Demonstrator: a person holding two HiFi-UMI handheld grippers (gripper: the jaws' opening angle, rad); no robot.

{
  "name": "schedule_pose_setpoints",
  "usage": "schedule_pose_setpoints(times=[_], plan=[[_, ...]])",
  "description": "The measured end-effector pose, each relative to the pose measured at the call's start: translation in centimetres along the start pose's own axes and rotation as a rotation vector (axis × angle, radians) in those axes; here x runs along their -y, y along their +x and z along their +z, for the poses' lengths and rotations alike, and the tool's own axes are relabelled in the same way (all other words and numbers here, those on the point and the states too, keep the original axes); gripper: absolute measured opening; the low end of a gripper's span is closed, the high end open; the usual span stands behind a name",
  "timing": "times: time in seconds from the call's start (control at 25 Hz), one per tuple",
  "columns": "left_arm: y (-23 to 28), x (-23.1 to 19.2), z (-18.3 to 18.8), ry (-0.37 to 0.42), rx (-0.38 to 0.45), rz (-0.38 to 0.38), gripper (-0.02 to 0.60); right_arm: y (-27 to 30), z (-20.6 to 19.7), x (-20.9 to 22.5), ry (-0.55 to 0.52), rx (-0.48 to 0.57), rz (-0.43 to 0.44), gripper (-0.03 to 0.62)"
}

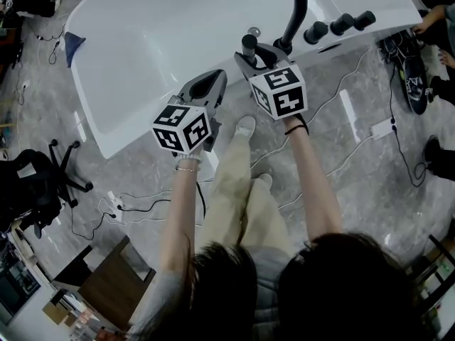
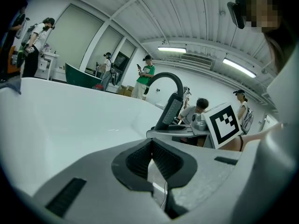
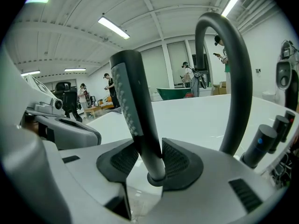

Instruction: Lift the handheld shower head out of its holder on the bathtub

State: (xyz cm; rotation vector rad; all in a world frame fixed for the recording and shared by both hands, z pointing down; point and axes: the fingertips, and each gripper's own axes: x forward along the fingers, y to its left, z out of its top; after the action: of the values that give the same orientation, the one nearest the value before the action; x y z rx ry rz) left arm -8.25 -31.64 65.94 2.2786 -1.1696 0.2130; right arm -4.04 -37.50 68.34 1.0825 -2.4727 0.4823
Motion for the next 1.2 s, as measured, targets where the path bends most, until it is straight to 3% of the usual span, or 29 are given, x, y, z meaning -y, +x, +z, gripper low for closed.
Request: schedule_pose_setpoints(times=[0.44,1.2], plan=[[0.2,0.6,0.4,-0.005,0.008,-0.011,0.006,-0.5,-0.1,0.0,-0.046,-0.027,-0.043,0.133],[-2.2,3.5,3.1,0.010,0.042,-0.048,0.006,-4.8,4.0,-1.6,-0.066,0.015,-0.053,0.132]])
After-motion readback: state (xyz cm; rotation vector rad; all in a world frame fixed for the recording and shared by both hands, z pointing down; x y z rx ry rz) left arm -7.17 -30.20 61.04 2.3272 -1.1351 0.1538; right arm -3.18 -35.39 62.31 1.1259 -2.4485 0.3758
